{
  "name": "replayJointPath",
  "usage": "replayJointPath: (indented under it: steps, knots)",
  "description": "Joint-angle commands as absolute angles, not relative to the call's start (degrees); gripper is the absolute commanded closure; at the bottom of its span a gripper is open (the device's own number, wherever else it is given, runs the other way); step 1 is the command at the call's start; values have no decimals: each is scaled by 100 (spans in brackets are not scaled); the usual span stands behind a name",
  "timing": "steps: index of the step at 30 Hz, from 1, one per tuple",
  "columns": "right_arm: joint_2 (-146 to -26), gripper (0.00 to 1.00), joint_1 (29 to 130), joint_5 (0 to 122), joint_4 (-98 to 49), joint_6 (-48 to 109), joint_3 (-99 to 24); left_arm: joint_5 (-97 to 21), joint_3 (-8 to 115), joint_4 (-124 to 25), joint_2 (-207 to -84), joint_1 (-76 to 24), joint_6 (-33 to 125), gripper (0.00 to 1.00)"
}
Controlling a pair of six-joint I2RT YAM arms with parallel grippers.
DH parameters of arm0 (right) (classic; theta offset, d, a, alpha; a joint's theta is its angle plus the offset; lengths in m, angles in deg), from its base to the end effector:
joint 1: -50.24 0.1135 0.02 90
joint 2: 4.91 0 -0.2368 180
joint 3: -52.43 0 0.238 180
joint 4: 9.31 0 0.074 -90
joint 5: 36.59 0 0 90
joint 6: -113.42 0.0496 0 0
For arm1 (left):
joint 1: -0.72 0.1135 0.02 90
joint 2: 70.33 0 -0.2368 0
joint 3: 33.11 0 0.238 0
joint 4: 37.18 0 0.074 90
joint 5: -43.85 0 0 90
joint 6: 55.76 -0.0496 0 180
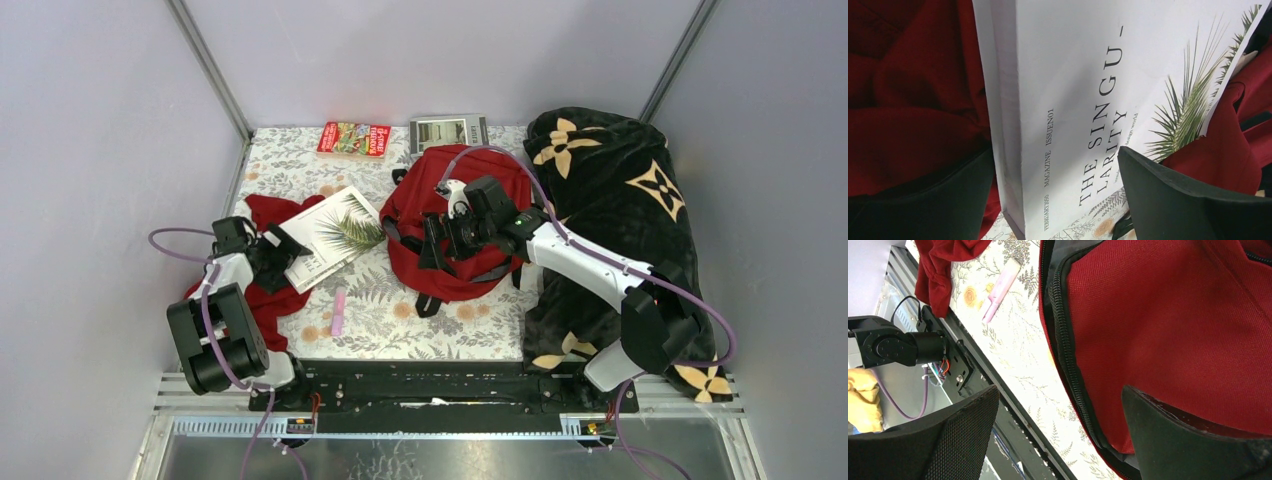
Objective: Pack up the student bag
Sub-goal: Pick up the book from the center of the board.
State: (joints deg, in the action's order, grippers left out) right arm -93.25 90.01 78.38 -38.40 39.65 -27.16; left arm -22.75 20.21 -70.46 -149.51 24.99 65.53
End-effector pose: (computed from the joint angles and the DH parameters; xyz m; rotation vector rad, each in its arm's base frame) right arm 0.2497 0.2351 0.2410 -0.7262 2.2410 0.9960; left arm 0.2369 0.0852 0.1397 -1.0689 2.3446 -0.5752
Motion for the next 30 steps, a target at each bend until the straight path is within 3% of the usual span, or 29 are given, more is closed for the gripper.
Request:
replayJointPath:
  steps: [1, 8, 15, 30]
  knots:
    - [-9357, 0, 9084, 7921, -3805, 3854, -2804, -1931, 1941, -6574, -15027, 2559, 6639, 1]
    - [-9359, 0, 9126, 7875, -3832, 3836, -2826, -1105, 1959, -6357, -14832, 2799, 6871, 13]
    - [-9463, 0, 9174, 7853, -3886, 3802, -2891, 116, 1711, -5240, -14497, 2893, 7761, 14]
    - [-9632, 0, 9311, 7746, -4004, 3775, -3061, 421, 1417, -4499, -14279, 2571, 8107, 22]
